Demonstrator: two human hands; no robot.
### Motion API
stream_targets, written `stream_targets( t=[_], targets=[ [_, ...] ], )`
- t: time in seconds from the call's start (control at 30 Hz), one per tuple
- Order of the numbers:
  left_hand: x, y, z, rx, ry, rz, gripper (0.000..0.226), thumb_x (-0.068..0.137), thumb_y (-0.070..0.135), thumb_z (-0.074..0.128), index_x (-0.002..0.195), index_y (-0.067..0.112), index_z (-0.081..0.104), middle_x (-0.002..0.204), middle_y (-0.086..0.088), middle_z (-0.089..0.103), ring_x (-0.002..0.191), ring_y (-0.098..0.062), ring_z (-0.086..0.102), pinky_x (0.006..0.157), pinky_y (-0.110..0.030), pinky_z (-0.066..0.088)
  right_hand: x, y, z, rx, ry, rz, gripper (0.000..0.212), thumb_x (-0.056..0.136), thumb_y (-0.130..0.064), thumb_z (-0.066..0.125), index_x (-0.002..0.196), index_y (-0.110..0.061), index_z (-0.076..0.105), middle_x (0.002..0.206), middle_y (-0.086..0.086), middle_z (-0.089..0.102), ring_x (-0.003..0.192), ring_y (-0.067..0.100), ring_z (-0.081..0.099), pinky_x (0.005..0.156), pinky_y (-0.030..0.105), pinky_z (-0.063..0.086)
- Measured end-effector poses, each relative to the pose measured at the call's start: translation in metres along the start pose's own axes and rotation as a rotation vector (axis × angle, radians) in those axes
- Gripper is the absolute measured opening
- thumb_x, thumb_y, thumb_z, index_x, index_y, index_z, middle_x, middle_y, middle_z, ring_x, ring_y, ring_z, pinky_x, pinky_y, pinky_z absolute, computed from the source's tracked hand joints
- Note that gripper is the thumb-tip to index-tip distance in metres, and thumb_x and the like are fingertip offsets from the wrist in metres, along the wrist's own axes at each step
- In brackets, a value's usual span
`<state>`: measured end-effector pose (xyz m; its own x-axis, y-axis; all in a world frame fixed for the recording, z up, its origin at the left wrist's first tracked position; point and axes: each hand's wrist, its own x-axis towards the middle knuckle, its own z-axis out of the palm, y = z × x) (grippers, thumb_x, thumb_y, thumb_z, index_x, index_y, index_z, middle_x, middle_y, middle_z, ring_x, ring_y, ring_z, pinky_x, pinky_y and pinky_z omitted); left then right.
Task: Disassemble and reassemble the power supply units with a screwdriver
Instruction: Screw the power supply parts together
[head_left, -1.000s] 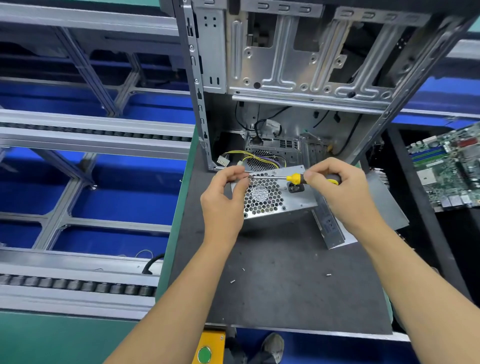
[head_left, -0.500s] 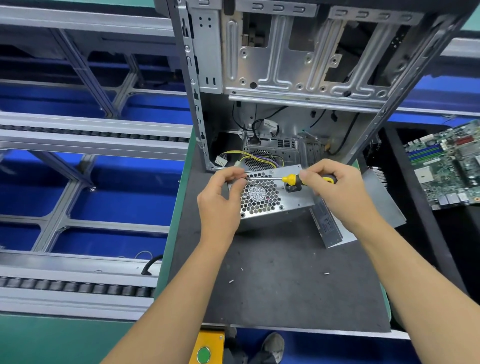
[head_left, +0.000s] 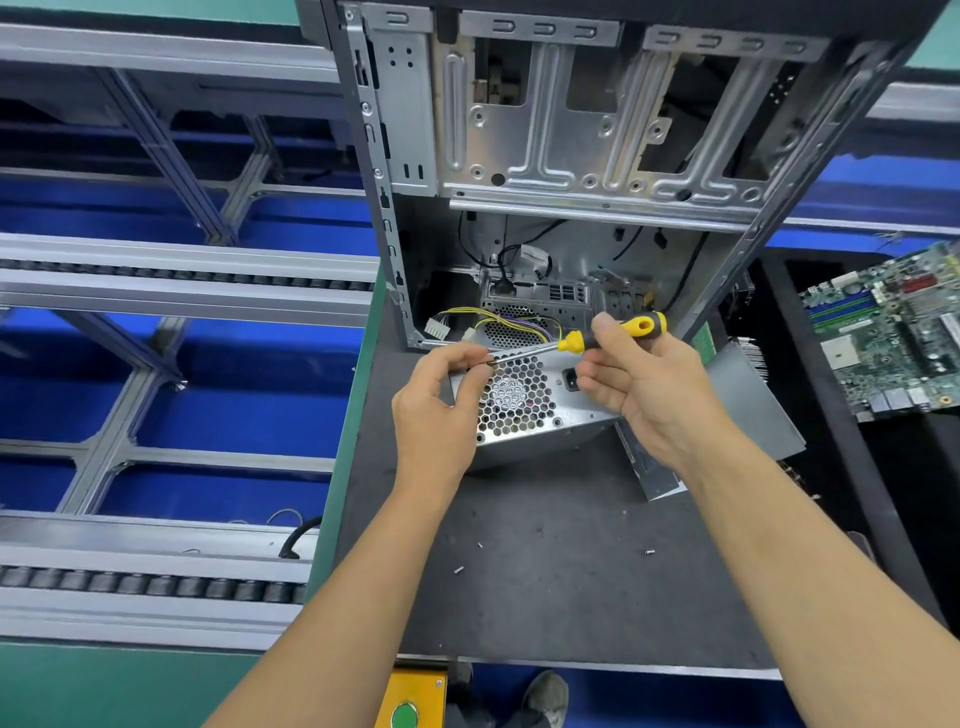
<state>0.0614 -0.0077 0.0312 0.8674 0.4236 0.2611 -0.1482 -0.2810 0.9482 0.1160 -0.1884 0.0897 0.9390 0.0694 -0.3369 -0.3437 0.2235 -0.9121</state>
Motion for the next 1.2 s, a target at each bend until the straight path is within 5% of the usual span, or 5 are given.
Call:
stream_targets(
  t=[0.4, 0.57, 0.73, 0.93, 1.2],
  targets=[
    [-0.001, -0.002, 0.0, -0.049, -0.01, -0.028, 0.033, 0.085, 0.012, 0.077, 0.109, 0.033, 0.067, 0.106, 0.015, 0.072, 0.108, -0.009, 0.066, 0.096, -0.026, 0.051, 0.003, 0.009, 0.008, -0.021, 0.048, 0.035, 0.036, 0.095, -0.036, 0.063, 0.092, -0.001, 0.067, 0.085, 0.018, 0.075, 0.084, 0.027, 0.075, 0.064, 0.023, 0.059],
    [-0.005, -0.008, 0.003, -0.185, 0.05, -0.24, 0.045, 0.089, 0.017, 0.075, 0.129, 0.028, 0.057, 0.127, 0.015, 0.063, 0.122, 0.0, 0.057, 0.1, -0.014, 0.044, 0.003, 0.006, 0.009, -0.045, 0.043, -0.04, 0.04, 0.098, -0.036, 0.059, 0.095, 0.002, 0.068, 0.088, 0.018, 0.075, 0.087, 0.028, 0.075, 0.068, 0.024, 0.059],
    [-0.008, -0.01, 0.009, -0.242, 0.092, -0.45, 0.013, 0.089, 0.02, 0.061, 0.097, 0.023, 0.07, 0.075, 0.006, 0.067, 0.07, -0.009, 0.056, 0.063, -0.024, 0.047, 0.0, 0.004, 0.015, -0.197, 0.027, -0.203, 0.038, 0.099, -0.034, 0.058, 0.094, 0.003, 0.068, 0.083, 0.015, 0.075, 0.081, 0.029, 0.075, 0.066, 0.027, 0.059],
    [-0.008, -0.007, 0.009, -0.186, 0.116, -0.37, 0.027, 0.081, 0.021, 0.051, 0.07, -0.001, 0.04, 0.069, -0.023, 0.026, 0.068, -0.037, 0.022, 0.057, -0.043, 0.022, -0.006, -0.001, 0.024, -0.323, 0.026, -0.326, 0.031, 0.097, -0.033, 0.06, 0.088, -0.005, 0.068, 0.08, 0.011, 0.075, 0.073, 0.027, 0.075, 0.064, 0.031, 0.061],
    [-0.007, -0.005, 0.009, -0.186, 0.104, -0.336, 0.027, 0.083, 0.014, 0.051, 0.065, 0.006, 0.031, 0.07, -0.016, 0.021, 0.069, -0.031, 0.018, 0.057, -0.038, 0.016, -0.008, -0.002, 0.031, -0.465, 0.042, -0.374, 0.027, 0.096, -0.034, 0.062, 0.086, -0.009, 0.069, 0.077, 0.004, 0.075, 0.072, 0.021, 0.075, 0.071, 0.039, 0.062]
  ],
)
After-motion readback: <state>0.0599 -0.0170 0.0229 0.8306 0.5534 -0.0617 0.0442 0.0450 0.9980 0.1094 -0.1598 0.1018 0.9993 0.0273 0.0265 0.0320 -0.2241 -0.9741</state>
